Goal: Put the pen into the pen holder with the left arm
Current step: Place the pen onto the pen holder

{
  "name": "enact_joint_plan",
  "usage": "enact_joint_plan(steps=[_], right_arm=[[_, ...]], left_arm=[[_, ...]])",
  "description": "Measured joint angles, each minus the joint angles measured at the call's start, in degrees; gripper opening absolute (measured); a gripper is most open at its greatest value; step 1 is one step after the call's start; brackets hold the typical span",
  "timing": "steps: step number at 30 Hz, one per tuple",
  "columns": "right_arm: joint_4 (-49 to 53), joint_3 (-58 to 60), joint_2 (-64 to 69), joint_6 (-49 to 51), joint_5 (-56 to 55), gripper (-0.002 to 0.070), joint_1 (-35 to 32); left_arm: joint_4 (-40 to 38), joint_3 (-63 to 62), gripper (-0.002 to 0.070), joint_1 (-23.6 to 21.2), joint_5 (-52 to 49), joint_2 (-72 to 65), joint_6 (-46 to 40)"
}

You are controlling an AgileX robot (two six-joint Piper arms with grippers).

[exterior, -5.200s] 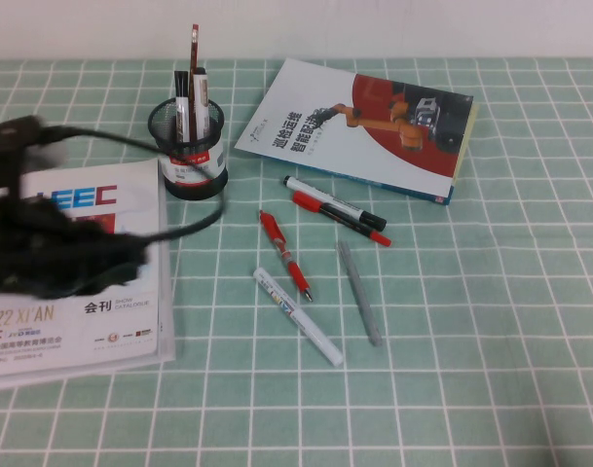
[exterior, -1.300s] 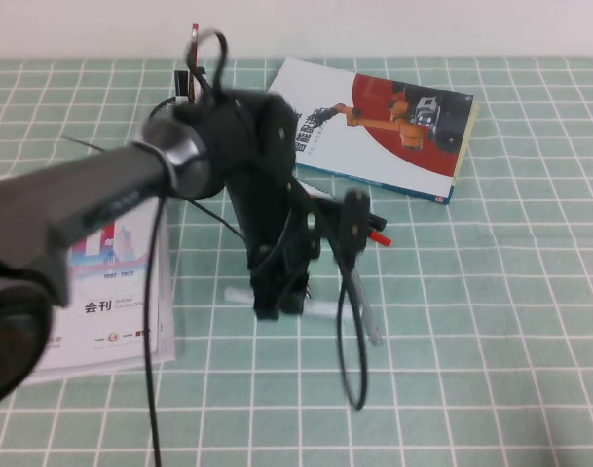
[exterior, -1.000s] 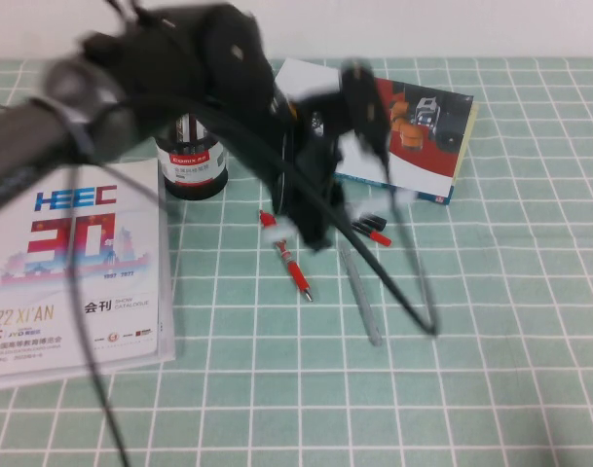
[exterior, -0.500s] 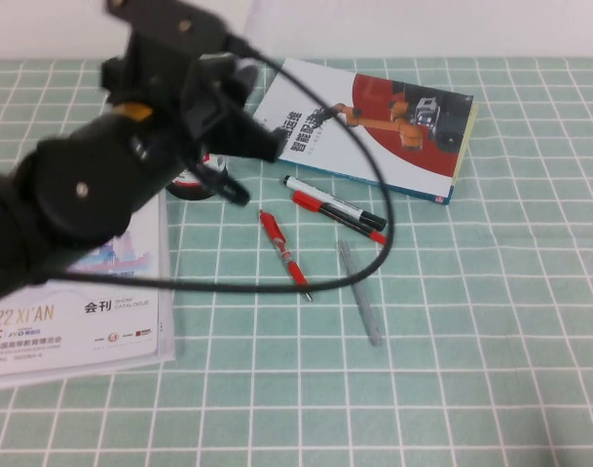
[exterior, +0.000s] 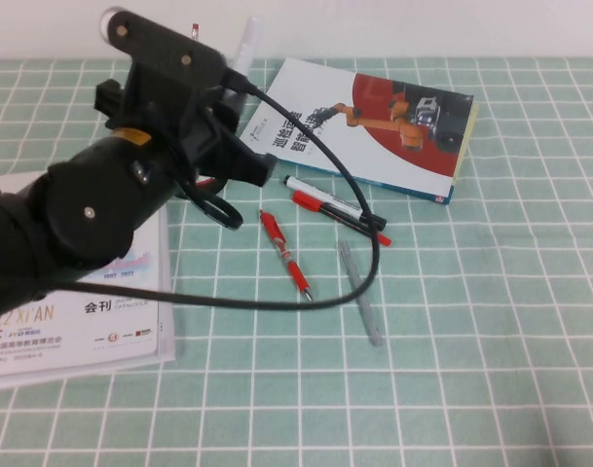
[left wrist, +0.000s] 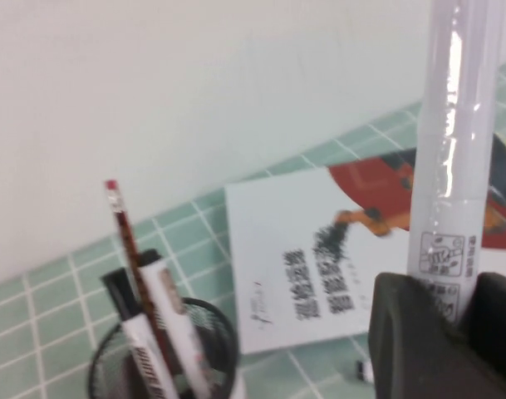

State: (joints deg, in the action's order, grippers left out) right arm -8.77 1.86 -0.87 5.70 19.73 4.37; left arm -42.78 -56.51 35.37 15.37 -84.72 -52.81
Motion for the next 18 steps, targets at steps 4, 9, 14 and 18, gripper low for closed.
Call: enact_joint_plan(steps=[4,9,14,18], right_arm=[[0.00,0.00,0.00,0.00,0.00,-0.0020,0.00],[0.00,0.00,0.00,0.00,0.00,-0.0020,0.00],[0.00,0.00,0.00,0.00,0.00,-0.0020,0.00],[0.00,0.00,0.00,0.00,0.00,-0.0020,0.00]], left_arm=[[11.52,0.45,0.0104,-3.16,4.01,-1.93,15.52],[31.70,-0.31,0.0104,-10.02,8.72,-6.84,40.14],[37.25,-5.30,0.0104,-13.96,11.60,-13.86,47.31],[38.33,-10.72,0.0104,-15.35,12.61,-19.43,49.41]])
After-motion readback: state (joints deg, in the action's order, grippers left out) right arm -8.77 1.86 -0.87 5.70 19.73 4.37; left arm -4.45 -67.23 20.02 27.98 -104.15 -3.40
